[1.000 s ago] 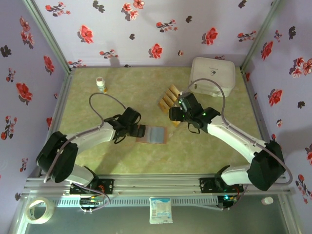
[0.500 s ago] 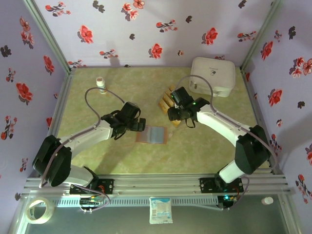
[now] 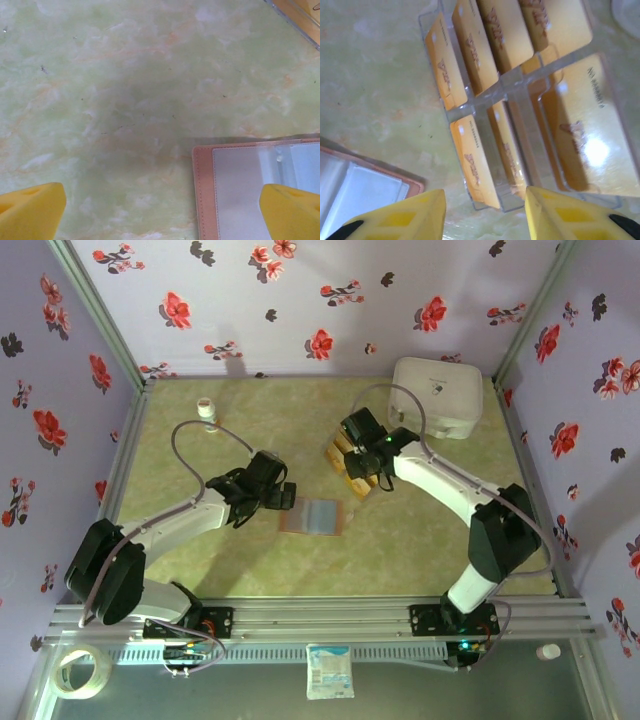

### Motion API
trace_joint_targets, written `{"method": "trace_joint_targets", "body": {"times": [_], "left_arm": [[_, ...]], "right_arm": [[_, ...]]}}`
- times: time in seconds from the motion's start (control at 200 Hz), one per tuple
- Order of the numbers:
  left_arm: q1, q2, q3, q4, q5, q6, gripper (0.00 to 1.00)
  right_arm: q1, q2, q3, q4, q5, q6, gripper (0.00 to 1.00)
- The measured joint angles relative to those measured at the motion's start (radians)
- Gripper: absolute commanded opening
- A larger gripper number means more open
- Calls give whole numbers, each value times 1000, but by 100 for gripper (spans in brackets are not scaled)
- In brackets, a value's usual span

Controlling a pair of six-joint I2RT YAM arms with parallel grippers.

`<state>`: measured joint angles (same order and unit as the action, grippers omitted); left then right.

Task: Put the credit cards into the card holder
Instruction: Pick up the credit card from the storage box.

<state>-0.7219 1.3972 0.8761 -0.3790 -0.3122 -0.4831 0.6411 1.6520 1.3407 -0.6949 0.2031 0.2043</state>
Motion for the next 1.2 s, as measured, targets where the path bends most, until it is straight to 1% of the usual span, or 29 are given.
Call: {"method": "trace_joint_targets", "body": {"times": [0.155, 0.39, 0.63, 0.855, 1.06, 1.2], "left_arm": [[0, 0, -1, 2, -2, 0, 100], [0, -1, -28, 27, -3, 17, 100], [0, -18, -62, 58, -11, 30, 100], [0, -19, -62, 71, -18, 34, 100], [0, -19, -62, 72, -21, 34, 100], [0, -19, -62, 72, -21, 34, 100]], "right_arm": [[-5, 68, 74, -33, 48, -48, 40], [-19, 148, 107, -88, 89, -102, 36], [-23, 161, 110, -113, 101, -127, 26], [-26, 167, 110, -116, 103, -127, 24], [-27, 175, 110, -119, 105, -134, 19], [-27, 177, 110, -119, 106, -141, 14]]}}
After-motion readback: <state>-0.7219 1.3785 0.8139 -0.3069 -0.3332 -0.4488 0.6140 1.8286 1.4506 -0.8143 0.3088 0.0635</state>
